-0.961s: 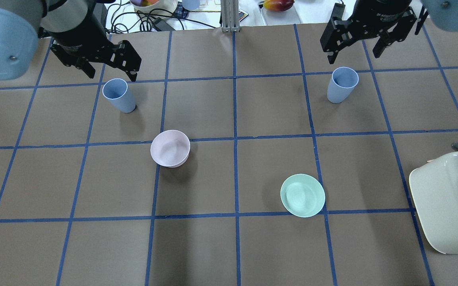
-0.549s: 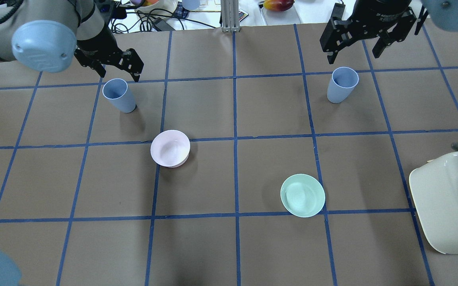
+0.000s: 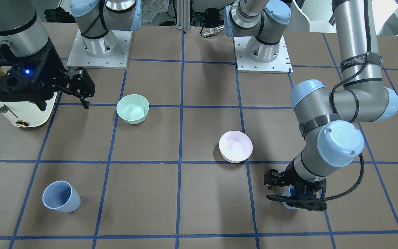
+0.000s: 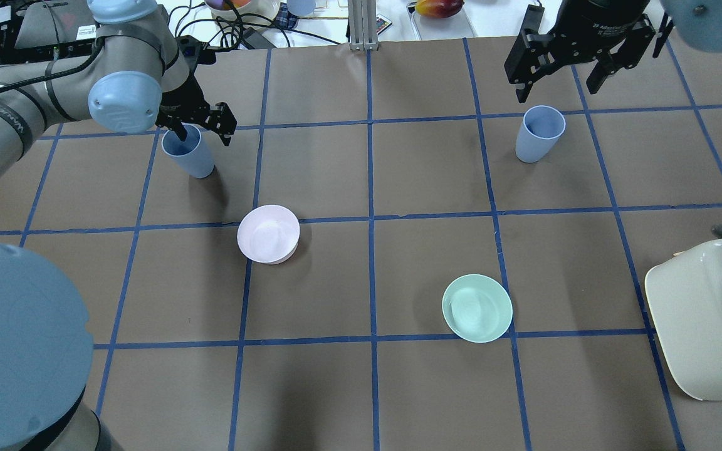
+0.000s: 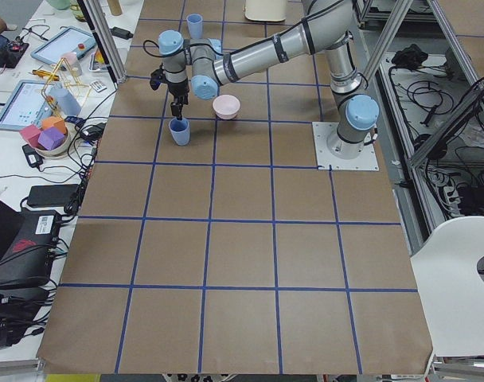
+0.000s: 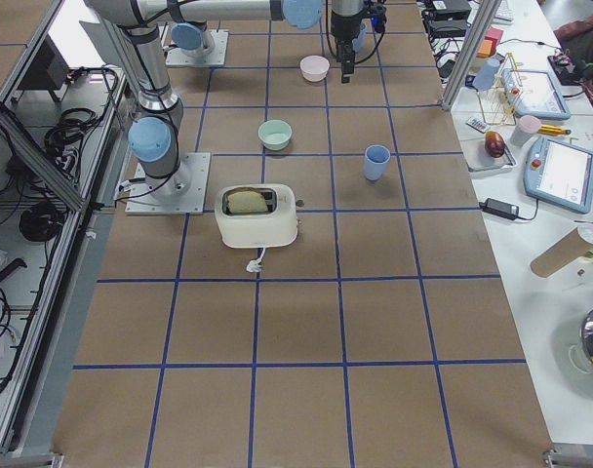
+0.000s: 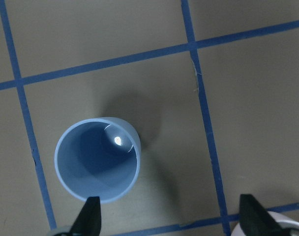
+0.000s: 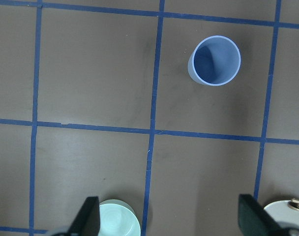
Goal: Stack blue cups with both arms
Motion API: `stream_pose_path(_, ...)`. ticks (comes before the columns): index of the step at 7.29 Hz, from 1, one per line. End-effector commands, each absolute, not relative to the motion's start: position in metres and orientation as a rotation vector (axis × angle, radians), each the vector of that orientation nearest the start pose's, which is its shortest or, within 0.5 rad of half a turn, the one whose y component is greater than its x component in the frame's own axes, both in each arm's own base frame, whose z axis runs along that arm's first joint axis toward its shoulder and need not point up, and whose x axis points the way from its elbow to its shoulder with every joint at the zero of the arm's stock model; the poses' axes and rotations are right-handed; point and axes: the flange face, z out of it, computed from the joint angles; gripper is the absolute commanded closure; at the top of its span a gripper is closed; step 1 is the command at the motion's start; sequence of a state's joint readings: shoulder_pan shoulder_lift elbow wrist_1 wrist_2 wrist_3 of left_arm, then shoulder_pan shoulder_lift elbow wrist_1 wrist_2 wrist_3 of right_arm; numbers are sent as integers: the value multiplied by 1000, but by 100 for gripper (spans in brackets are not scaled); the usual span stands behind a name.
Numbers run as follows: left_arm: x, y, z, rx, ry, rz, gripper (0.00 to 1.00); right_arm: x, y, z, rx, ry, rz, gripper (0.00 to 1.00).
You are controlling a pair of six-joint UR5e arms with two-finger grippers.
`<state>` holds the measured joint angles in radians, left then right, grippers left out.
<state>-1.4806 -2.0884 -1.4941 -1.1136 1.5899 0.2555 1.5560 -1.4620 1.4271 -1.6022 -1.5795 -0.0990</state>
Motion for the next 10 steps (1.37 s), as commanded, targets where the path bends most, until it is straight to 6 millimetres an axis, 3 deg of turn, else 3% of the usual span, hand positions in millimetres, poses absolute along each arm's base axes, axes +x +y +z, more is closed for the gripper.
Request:
stream_pose_path(1, -70, -677, 254, 253, 3109, -1, 51, 123, -548, 501, -125, 3152, -93, 0)
stream_pose_path(2, -70, -676, 253, 267, 3106, 4, 92, 112, -559, 481, -94, 3151, -43, 0)
stream_pose_path(3, -66, -677, 254, 278, 3062, 12, 100, 87, -565, 470, -34, 3153, -20, 0)
stream_pose_path(4, -60, -676, 254, 322, 2998, 33, 100, 51, -569, 449, -22, 3151, 14, 0)
stream_pose_path(5, -59, -676, 256, 333, 2985, 33, 100, 29, -571, 434, 9, 3160, 3, 0)
stream_pose_path(6, -62, -675, 268, 328, 2981, 8, 100, 24, -587, 423, -2, 3171, -60, 0)
stream_pose_path(7, -86, -671, 279, 359, 2983, -27, 100, 19, -607, 398, 0, 3166, -37, 0)
stream_pose_path(8, -136, -666, 292, 232, 3031, -93, 100, 18, -625, 402, -4, 3168, -107, 0)
stream_pose_path(9, -193, -662, 303, 169, 3061, -139, 100, 13, -655, 390, -7, 3163, -104, 2)
stream_pose_path(10, -240, -656, 306, 242, 3086, -156, 100, 7, -694, 376, -9, 3161, -102, 3)
